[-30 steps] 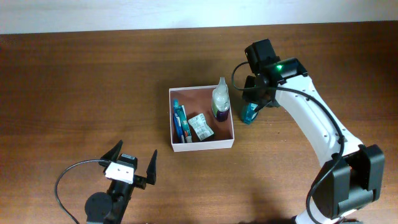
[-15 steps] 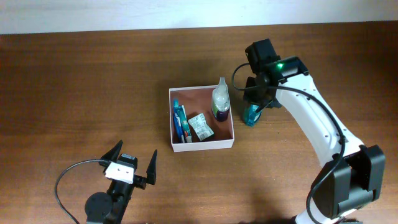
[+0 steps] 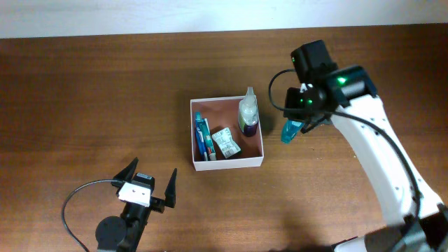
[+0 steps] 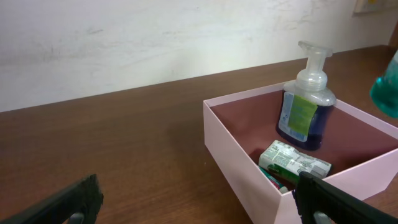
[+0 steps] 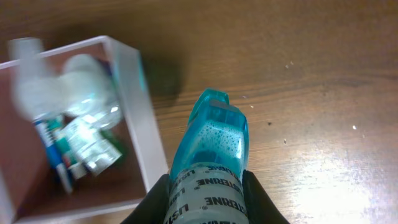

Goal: Pack container
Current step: 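Lift the Listerine bottle and carry it left into the box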

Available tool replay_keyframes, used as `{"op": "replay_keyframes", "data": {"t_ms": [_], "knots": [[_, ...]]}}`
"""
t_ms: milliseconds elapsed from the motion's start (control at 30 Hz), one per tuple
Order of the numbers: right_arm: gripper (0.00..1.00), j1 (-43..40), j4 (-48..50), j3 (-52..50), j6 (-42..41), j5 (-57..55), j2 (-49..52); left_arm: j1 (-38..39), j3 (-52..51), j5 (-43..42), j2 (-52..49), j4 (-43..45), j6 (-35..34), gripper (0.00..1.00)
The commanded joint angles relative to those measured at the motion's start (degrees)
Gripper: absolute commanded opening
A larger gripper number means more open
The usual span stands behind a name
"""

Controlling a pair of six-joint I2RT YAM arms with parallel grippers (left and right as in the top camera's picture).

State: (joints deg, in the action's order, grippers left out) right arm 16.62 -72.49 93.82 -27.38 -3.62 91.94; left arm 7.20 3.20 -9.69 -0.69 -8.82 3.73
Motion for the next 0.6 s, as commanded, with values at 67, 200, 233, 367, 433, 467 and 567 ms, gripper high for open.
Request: {"op": "replay_keyframes", "data": {"t_ms": [67,200,233,367,433,467,567], "knots": [[0.22,1.92,-0.50,2.25,3.63,3.67,-6.88,-0.13,-0.55,-0.61,0.37,0.17,1.09,0.99],[0.22,5.62,-1.31,3.32,4.59,3.65,-7.65,-0.13,-0.55,-0.61,0.37,0.17,1.07,1.00],[0.22,6.21,-1.33,3.45,4.92,3.65,-7.65,-0.13,-0.55,-0.61,0.37,0.17,1.07,1.00],[0.23,11.89,-1.22,3.61,6.84,2.86,-7.63,-0.13,-0.55,-0.61,0.37,0.17,1.07,0.99],[0.23,13.44,-1.27,3.61,8.50,2.80,-7.63,-0.13,-0.55,-0.61,0.39,0.17,1.09,1.00],[0.23,14.01,-1.29,3.61,9.25,2.80,-7.56,-0.13,-0.55,-0.61,0.37,0.17,1.09,1.00],[0.23,15.65,-1.29,3.58,11.89,2.75,-7.19,-0.13,-0.55,-0.61,0.37,0.17,1.07,0.99]]}}
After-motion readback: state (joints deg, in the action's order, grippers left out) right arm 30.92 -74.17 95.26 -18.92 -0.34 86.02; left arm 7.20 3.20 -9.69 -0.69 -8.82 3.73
